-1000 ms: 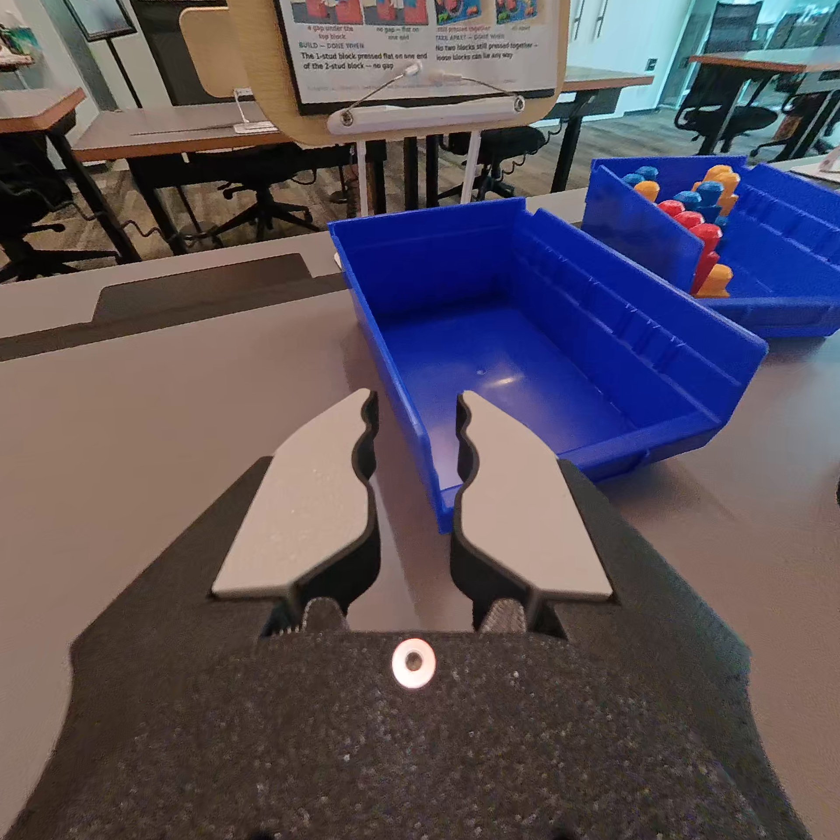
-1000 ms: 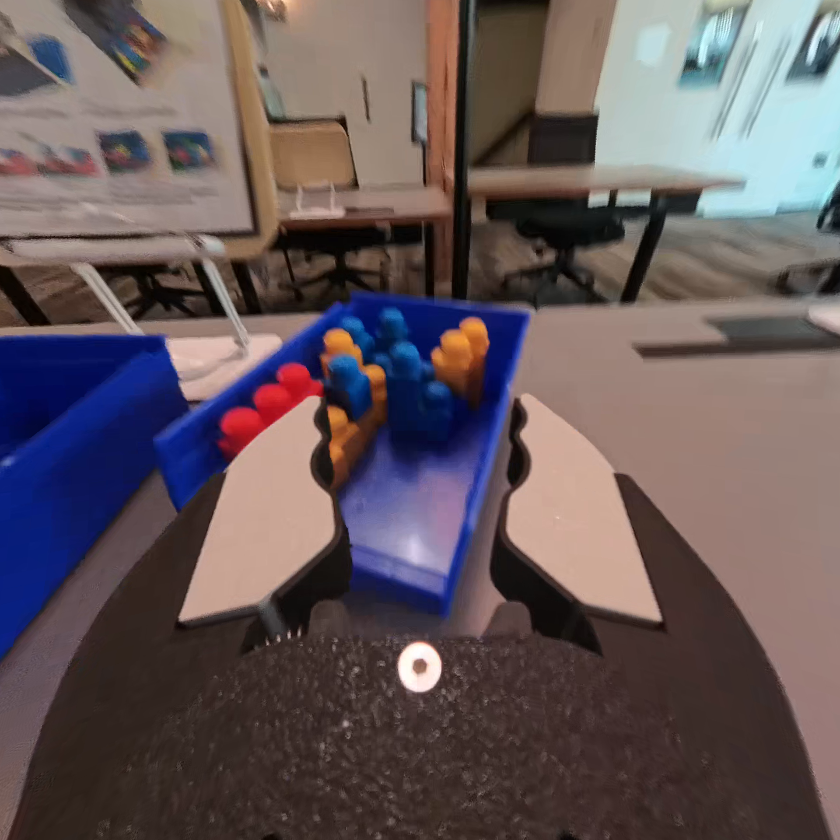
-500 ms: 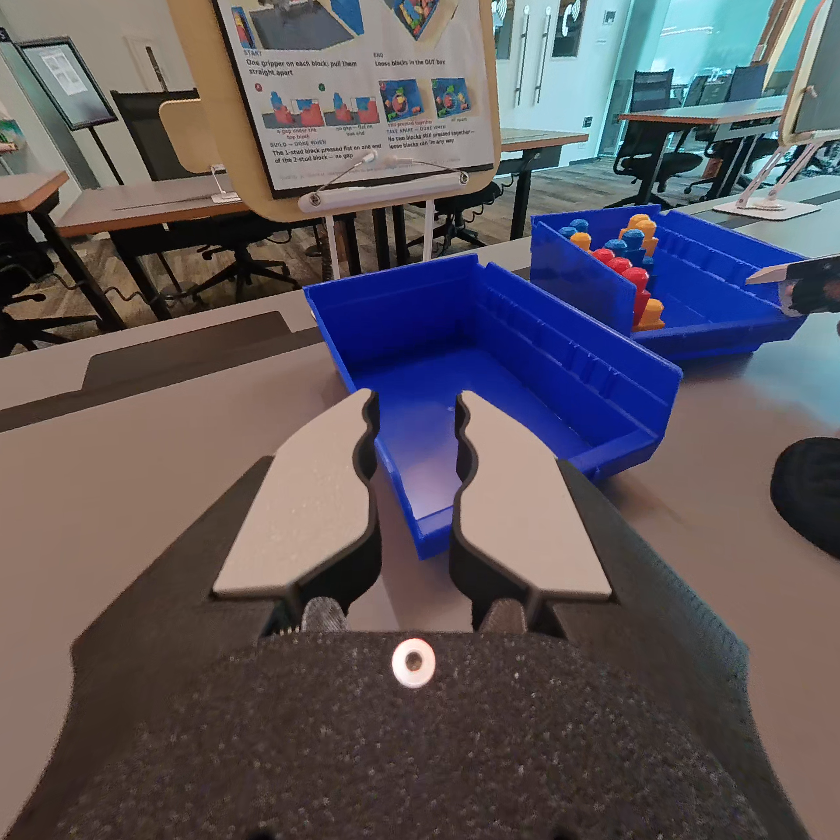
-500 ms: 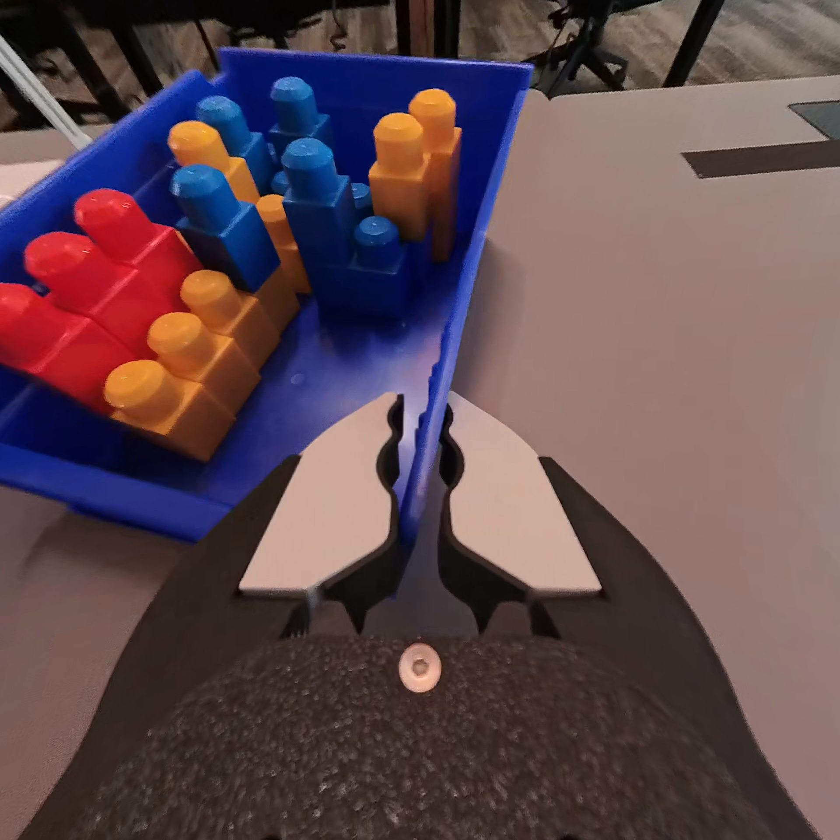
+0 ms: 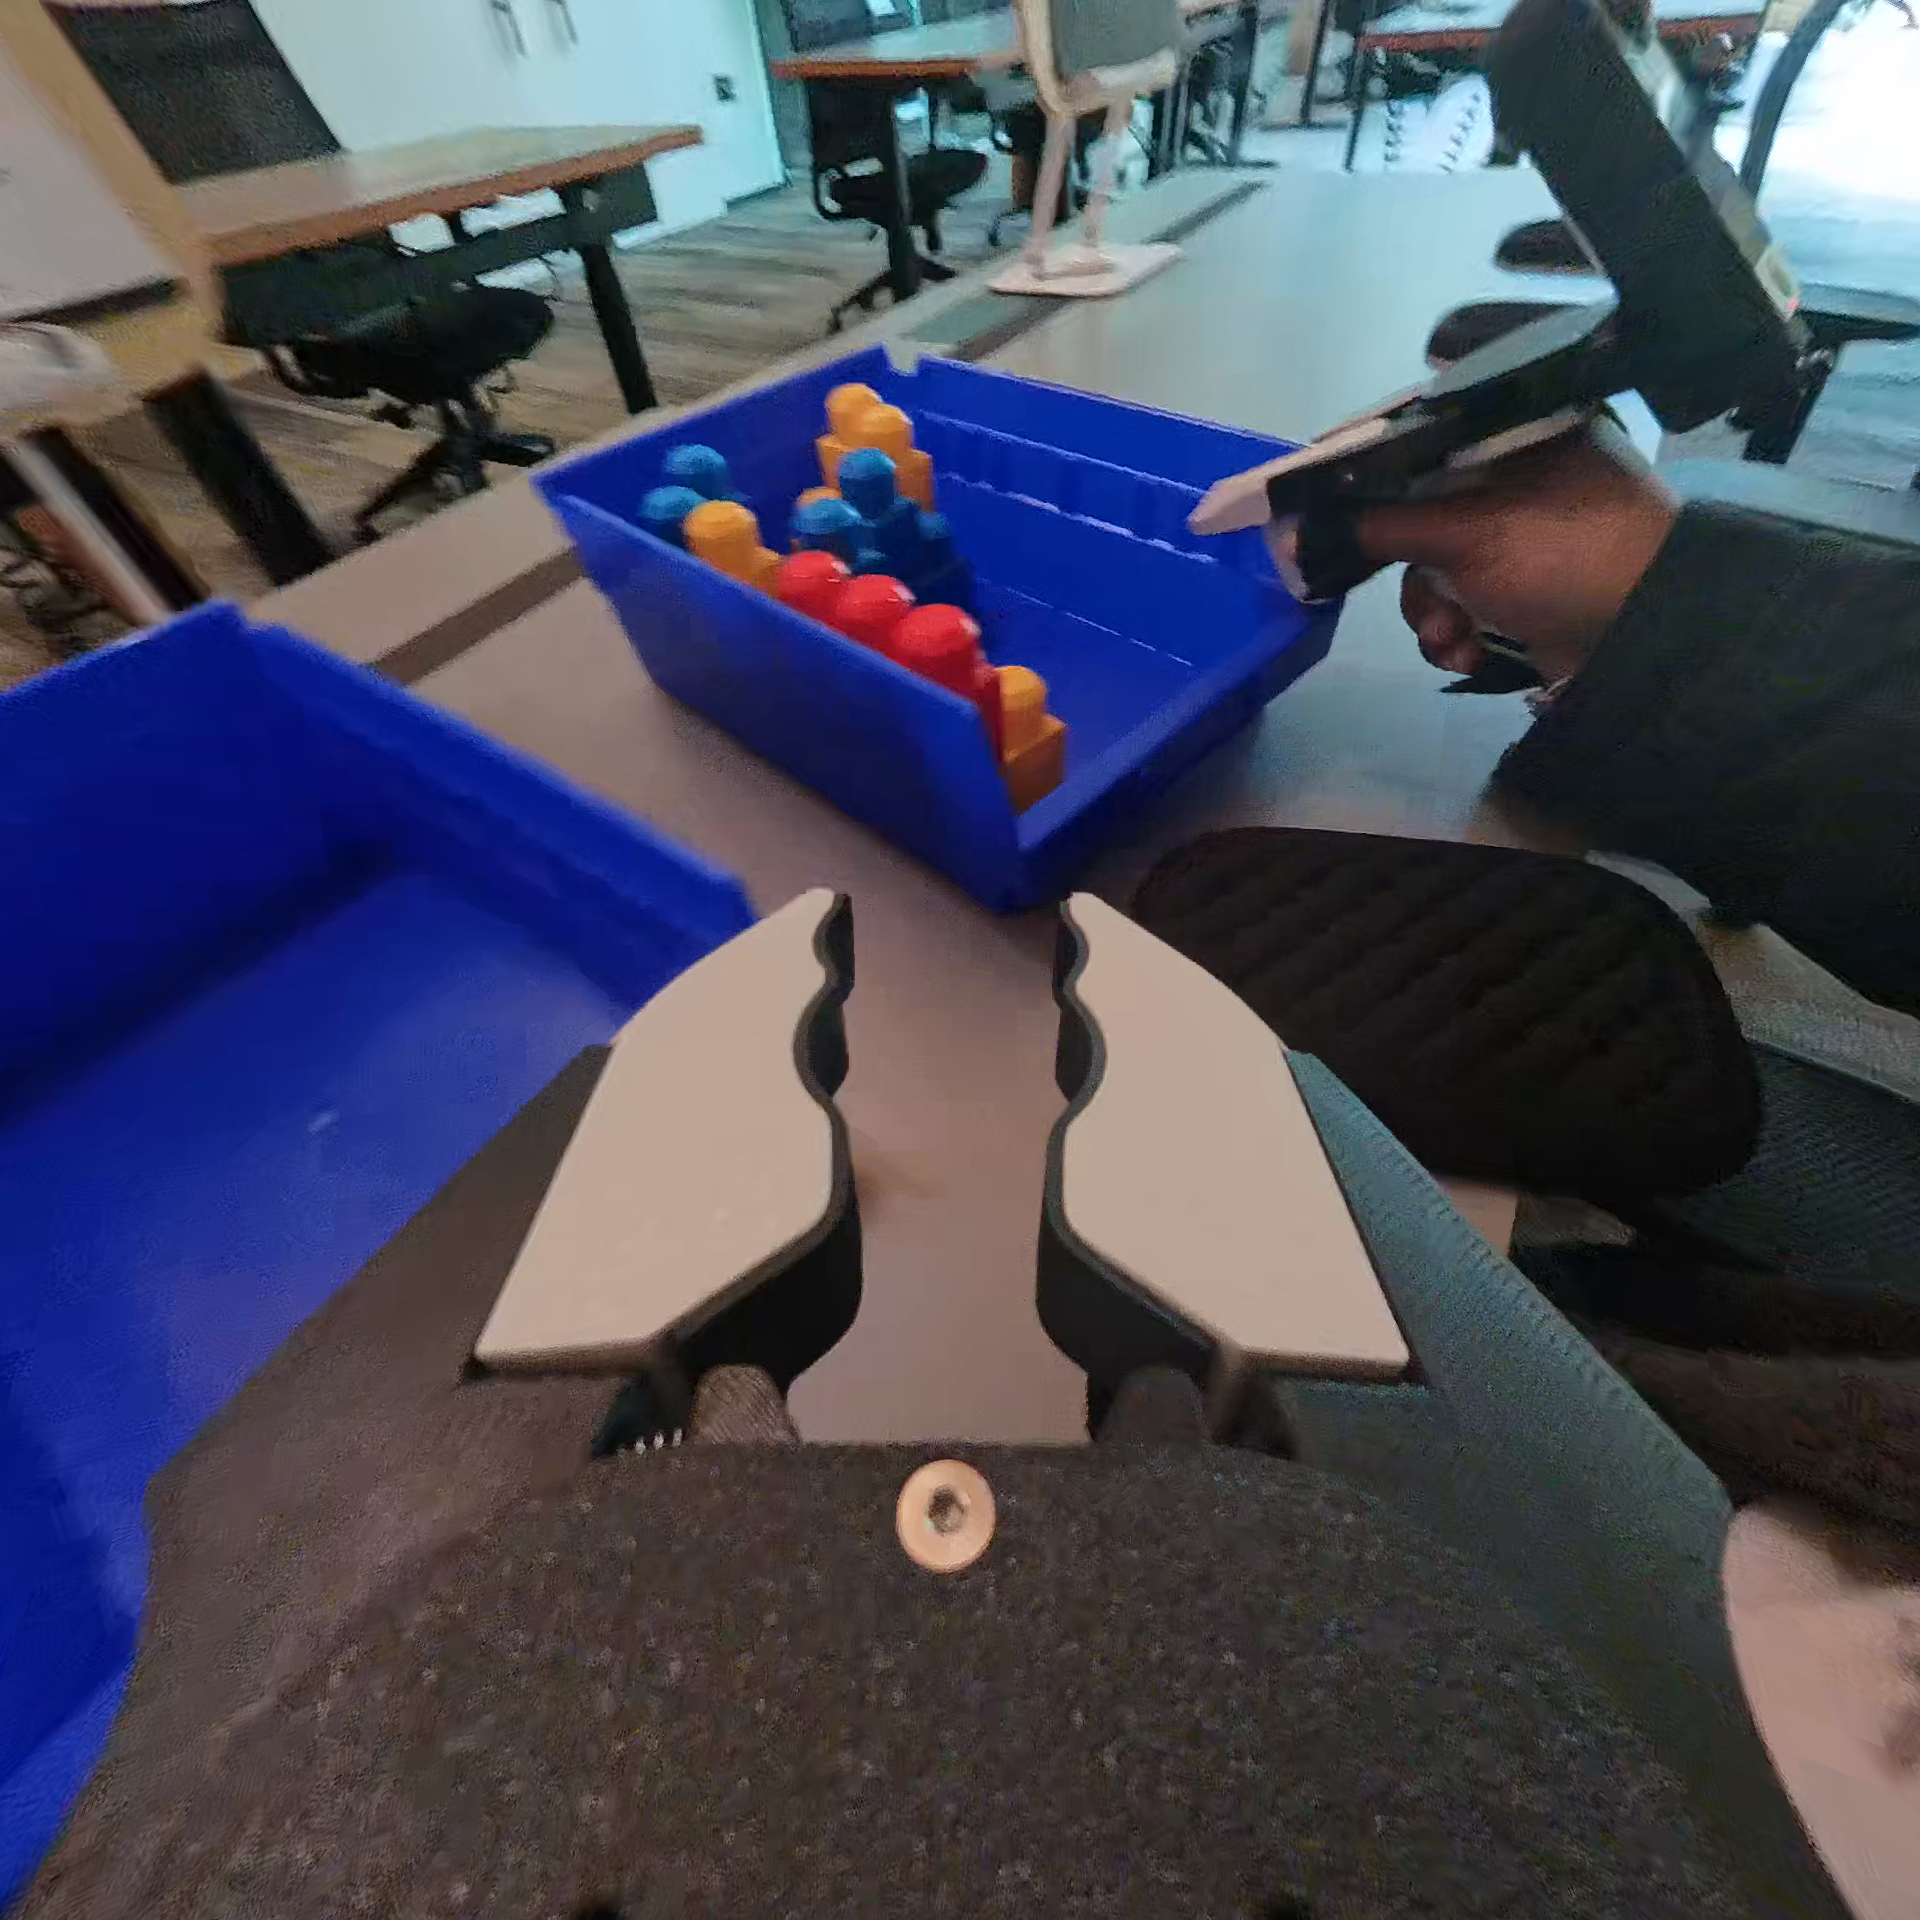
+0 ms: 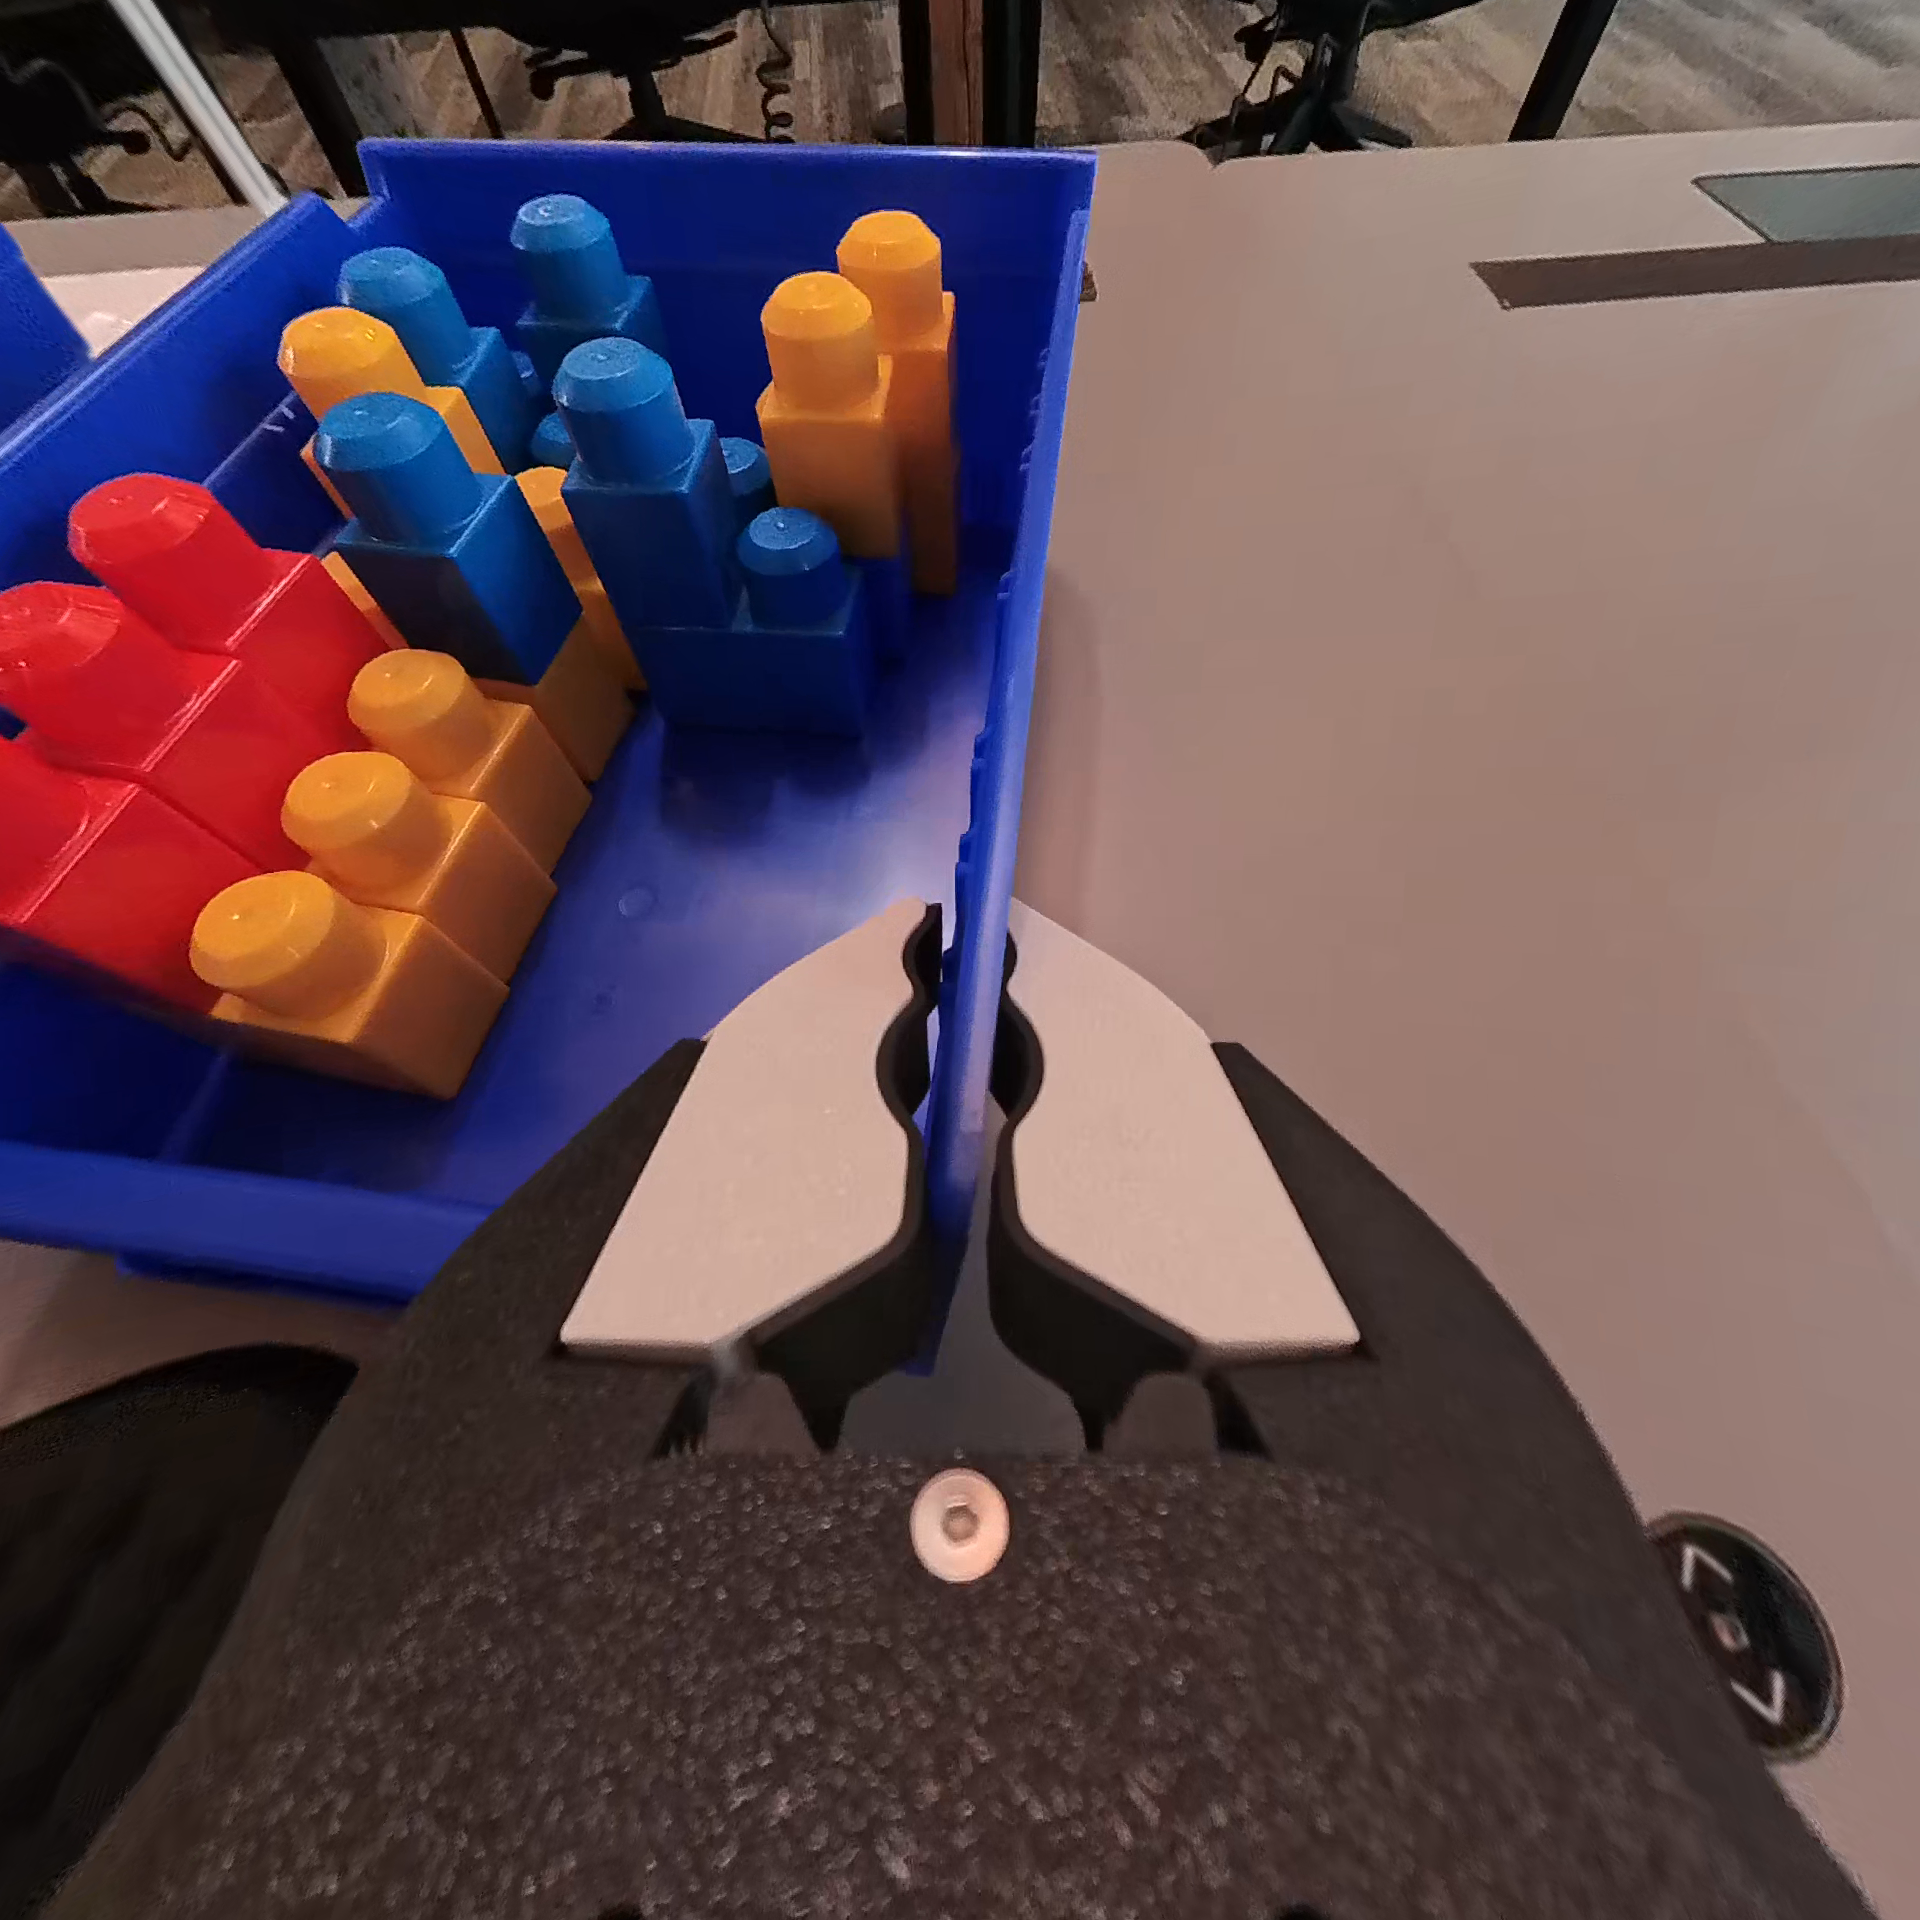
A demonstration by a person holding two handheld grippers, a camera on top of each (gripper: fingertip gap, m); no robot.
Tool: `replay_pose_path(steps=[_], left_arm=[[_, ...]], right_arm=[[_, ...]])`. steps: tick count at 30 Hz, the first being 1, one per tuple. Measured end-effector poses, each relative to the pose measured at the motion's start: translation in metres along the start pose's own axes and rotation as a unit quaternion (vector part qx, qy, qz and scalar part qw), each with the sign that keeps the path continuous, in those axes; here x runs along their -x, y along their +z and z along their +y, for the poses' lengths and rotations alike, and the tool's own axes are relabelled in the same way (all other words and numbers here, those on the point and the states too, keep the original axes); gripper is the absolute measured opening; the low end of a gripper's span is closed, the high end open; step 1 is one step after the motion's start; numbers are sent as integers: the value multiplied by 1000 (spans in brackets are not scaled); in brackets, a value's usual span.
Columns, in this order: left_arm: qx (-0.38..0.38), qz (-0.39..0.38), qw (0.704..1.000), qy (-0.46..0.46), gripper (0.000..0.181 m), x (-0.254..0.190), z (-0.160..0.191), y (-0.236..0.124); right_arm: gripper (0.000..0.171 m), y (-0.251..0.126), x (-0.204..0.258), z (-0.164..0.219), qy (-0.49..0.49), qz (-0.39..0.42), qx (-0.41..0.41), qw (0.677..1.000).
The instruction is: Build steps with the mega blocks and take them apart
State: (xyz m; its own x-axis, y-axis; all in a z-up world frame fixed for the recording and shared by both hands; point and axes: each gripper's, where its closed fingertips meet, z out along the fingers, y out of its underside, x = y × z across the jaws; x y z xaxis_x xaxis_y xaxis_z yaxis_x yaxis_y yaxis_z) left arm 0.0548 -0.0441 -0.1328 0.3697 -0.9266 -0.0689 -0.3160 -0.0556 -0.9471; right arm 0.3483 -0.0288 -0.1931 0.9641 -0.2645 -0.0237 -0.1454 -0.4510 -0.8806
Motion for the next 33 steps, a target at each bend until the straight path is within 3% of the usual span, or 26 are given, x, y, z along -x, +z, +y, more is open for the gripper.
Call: replay_pose_path(steps=[4,8,13,16,24,33], left_arm=[[51,15,999,1,43,-28,13,60],[89,-30,995,28,46,-19,23,101],[108,-76,989,59,22,-1,23,129],[113,-87,987,74,18,4,21,134],[78,-88,990,76,16,4,3,111],[0,-137,987,85,17,16,-46,26]], right_arm=[[6,-5,2,1,2,3,-9,1000],[6,-5,2,1,4,0,-17,1000],[6,-7,2,1,1,1,-26,1000],[6,-12,0,2,-5,13,-30,999],[3,-44,16,-18,-24,25,-77,996],[2,-98,79,-85,-65,-15,-168,984]])
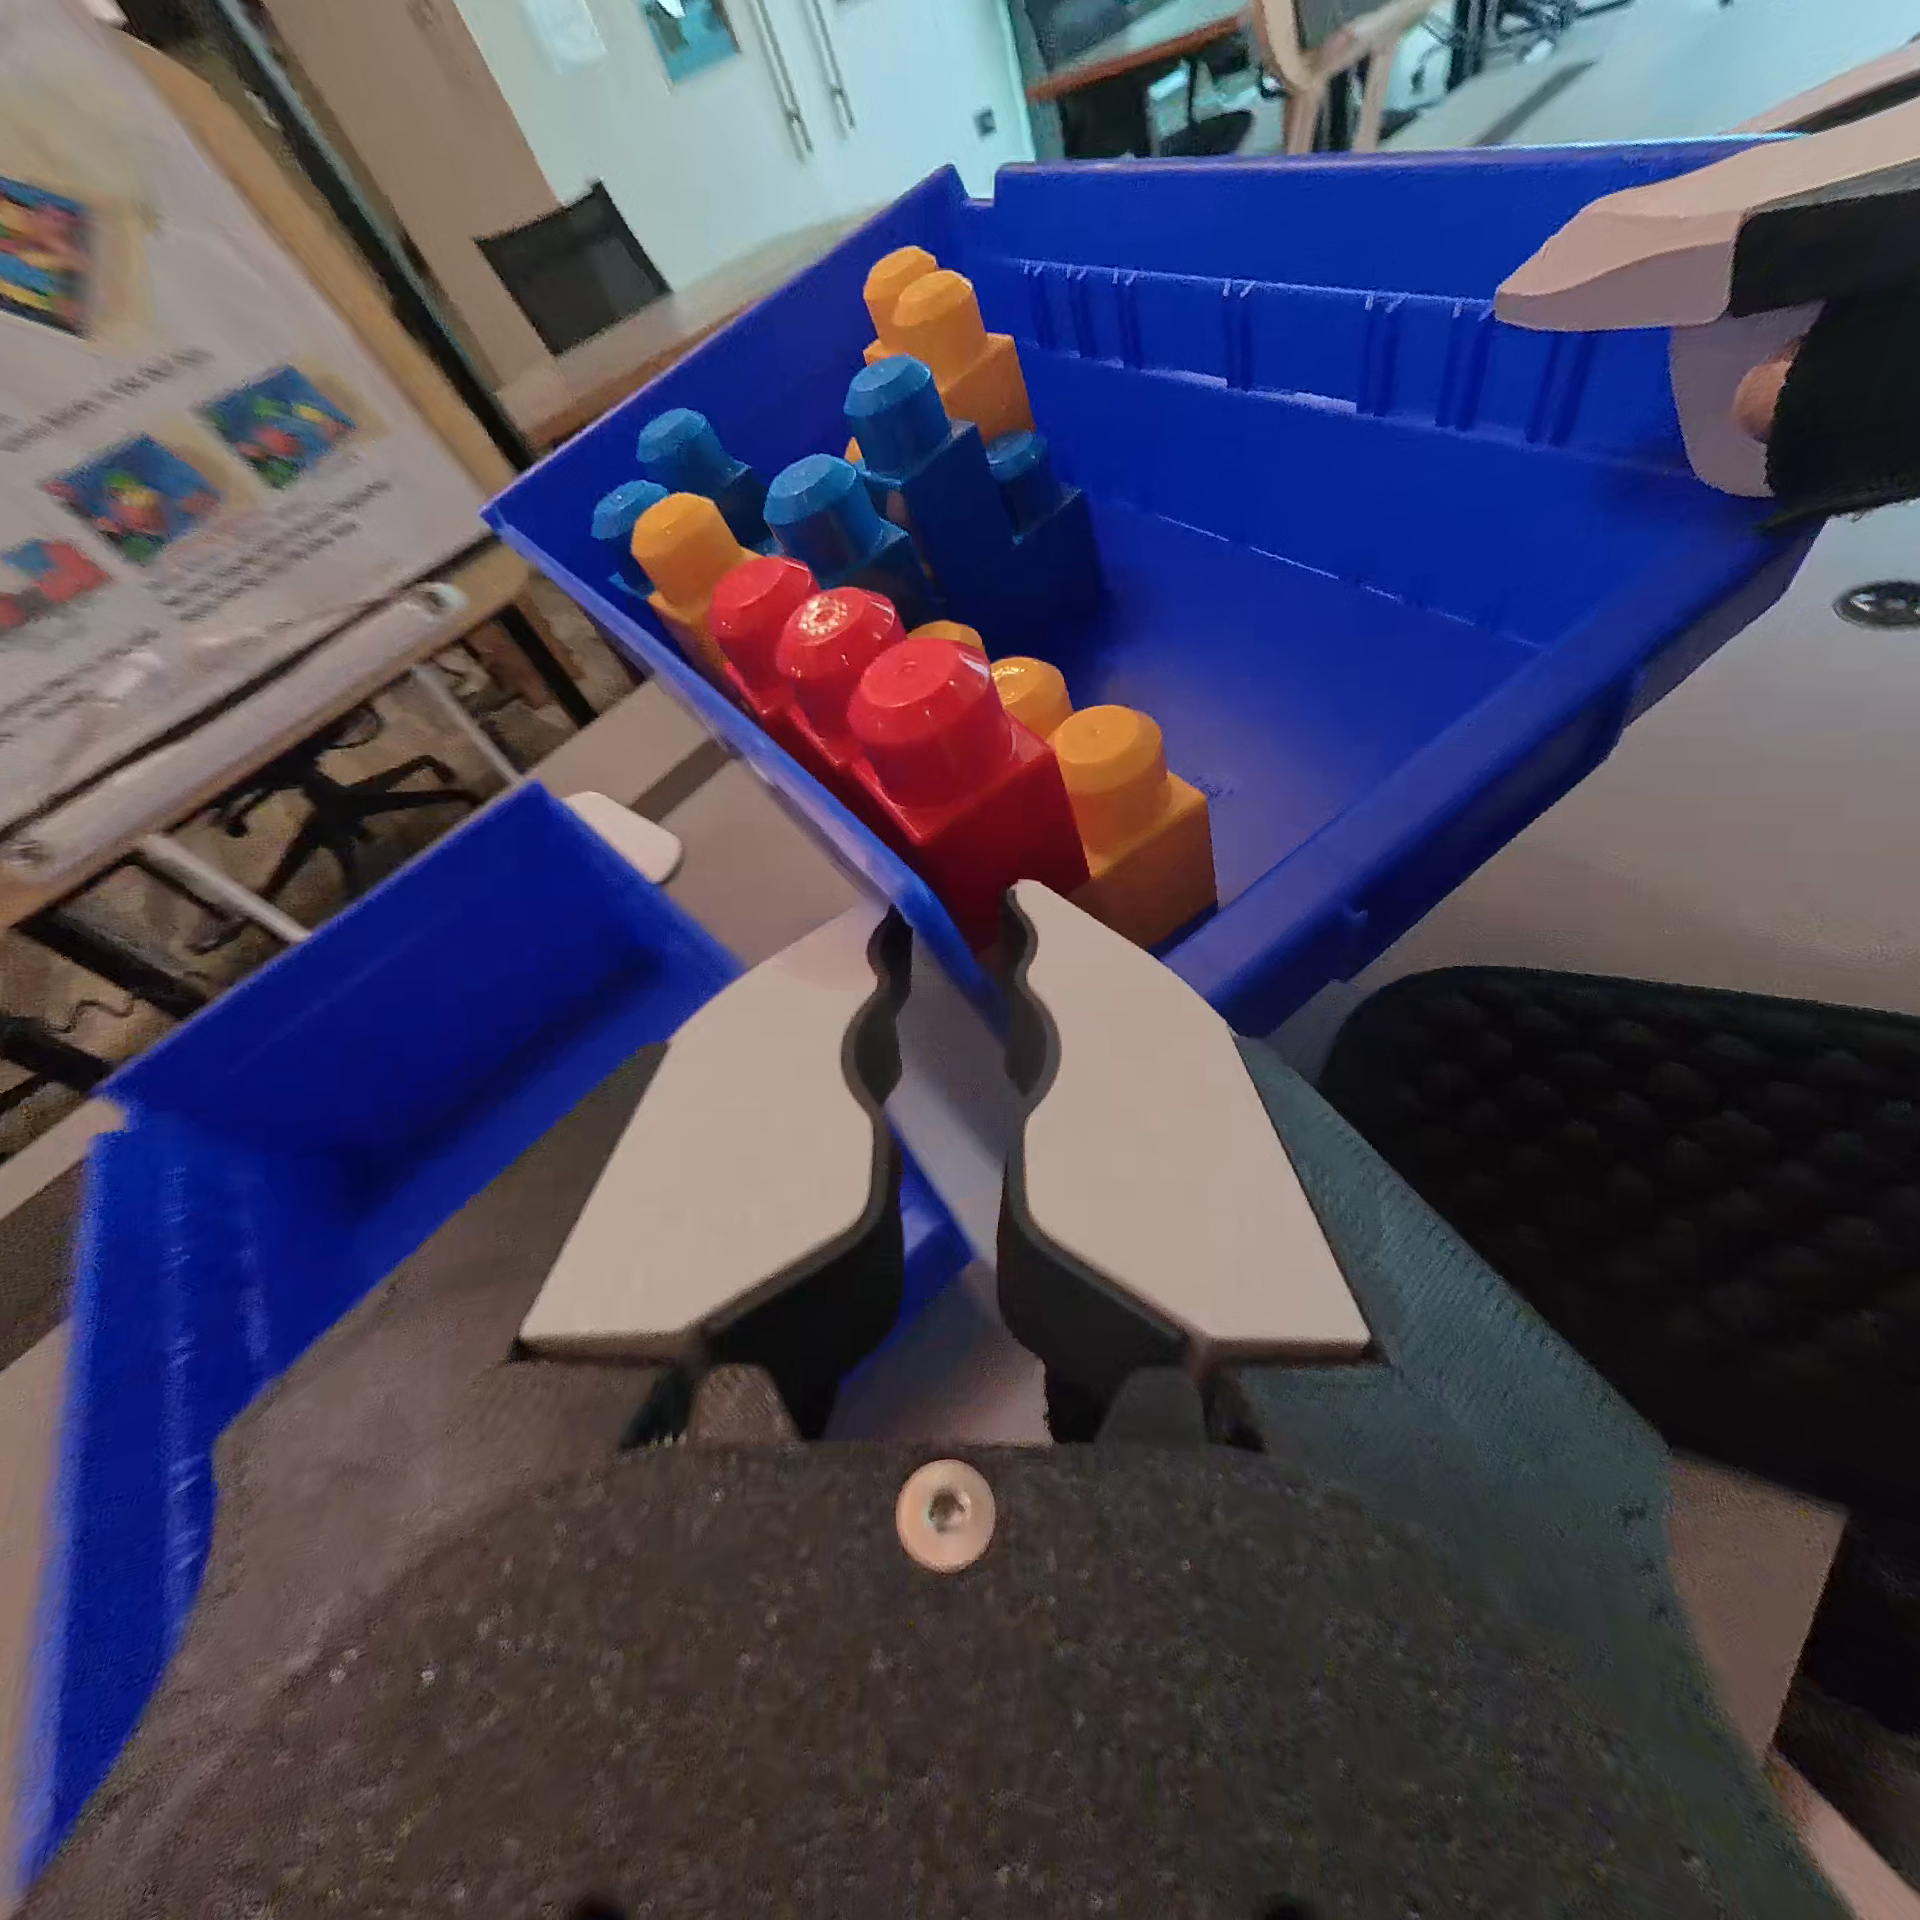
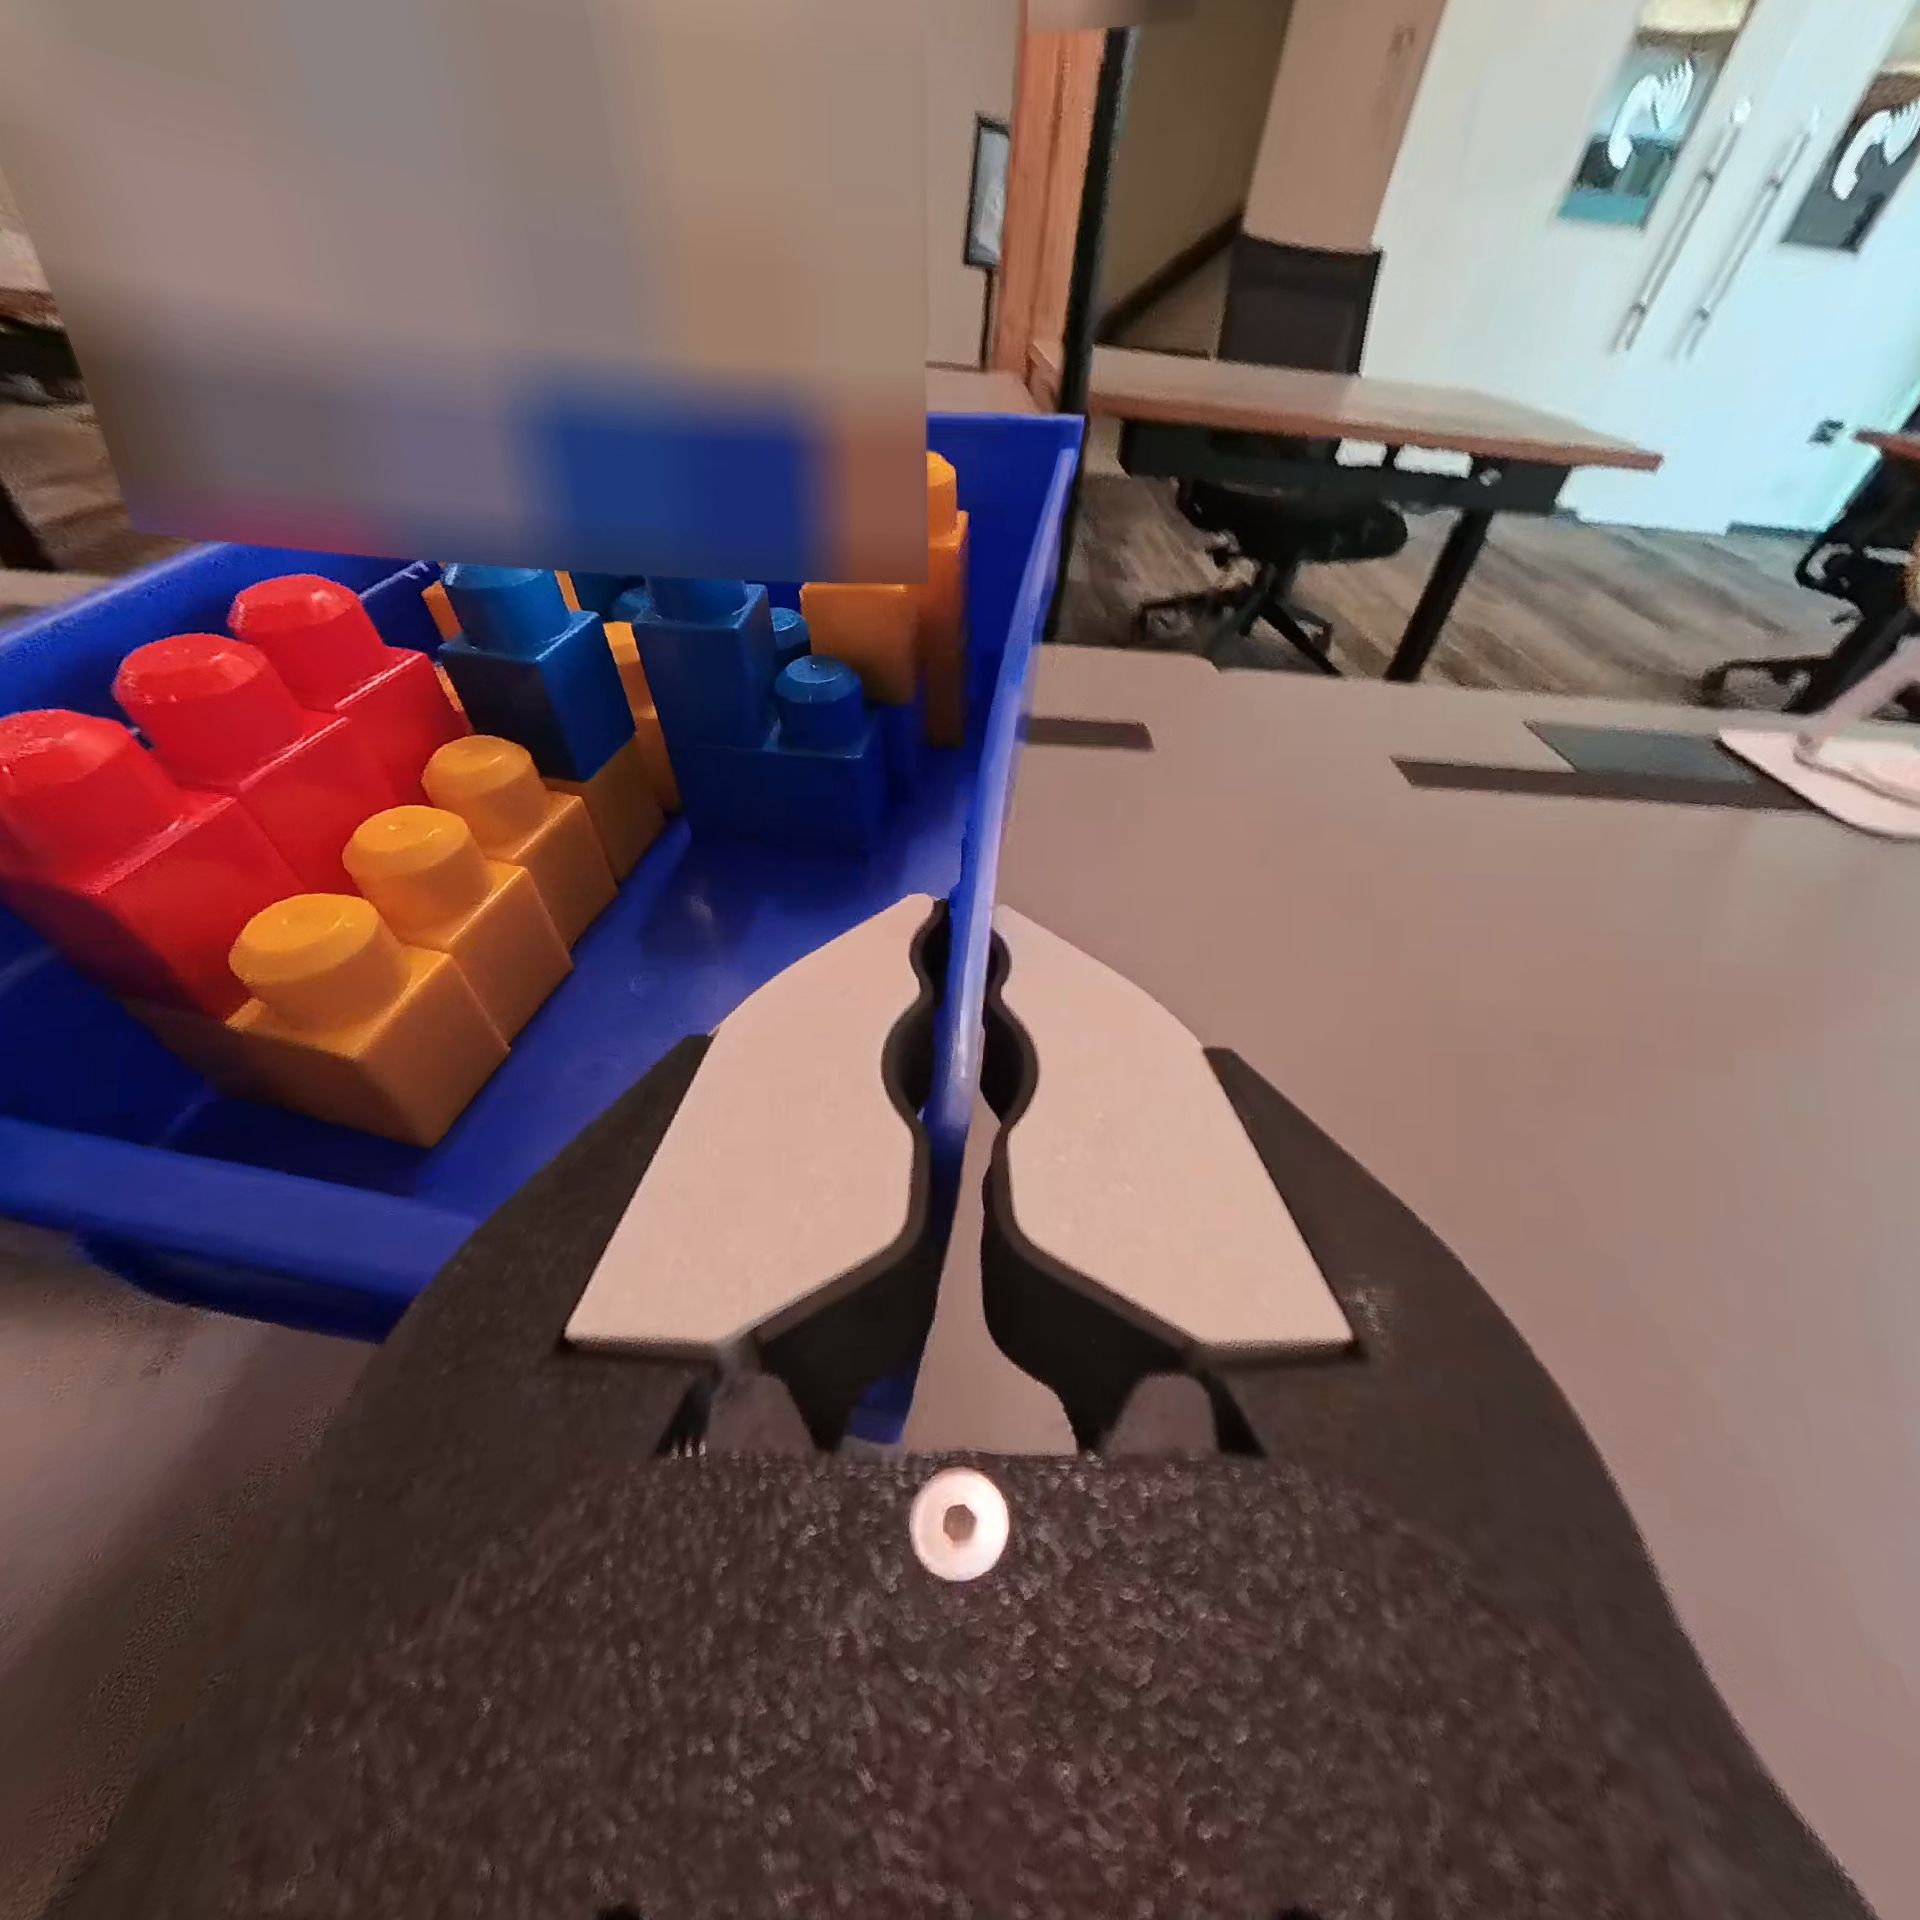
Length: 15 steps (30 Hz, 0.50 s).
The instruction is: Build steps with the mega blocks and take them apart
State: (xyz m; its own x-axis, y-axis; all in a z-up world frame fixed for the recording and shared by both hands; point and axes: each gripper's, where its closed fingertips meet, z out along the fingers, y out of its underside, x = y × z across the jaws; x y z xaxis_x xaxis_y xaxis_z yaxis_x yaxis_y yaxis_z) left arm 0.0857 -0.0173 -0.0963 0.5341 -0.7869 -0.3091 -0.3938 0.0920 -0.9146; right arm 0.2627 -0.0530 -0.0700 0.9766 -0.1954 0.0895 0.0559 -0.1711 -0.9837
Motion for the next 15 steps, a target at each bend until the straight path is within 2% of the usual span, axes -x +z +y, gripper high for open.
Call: replay_pose_path(steps=[7,15], left_arm=[[-18,-101,994,-29,15,78,3,-75],[-5,-209,977,-51,13,162,27,-159]], right_arm=[[4,8,99,-59,-20,-84,-51,995],[5,33,223,-85,-9,-196,-55,979]])
